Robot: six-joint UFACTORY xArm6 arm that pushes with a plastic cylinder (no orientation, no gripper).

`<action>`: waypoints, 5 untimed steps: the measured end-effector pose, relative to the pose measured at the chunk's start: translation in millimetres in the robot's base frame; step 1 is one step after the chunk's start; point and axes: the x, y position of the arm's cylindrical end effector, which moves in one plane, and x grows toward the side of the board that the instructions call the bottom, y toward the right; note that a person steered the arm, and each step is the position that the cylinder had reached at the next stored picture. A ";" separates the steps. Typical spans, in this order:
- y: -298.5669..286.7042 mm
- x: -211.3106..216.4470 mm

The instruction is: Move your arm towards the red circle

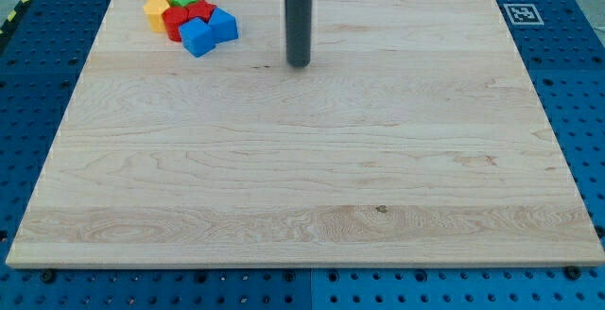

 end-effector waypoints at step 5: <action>-169.5 -40.9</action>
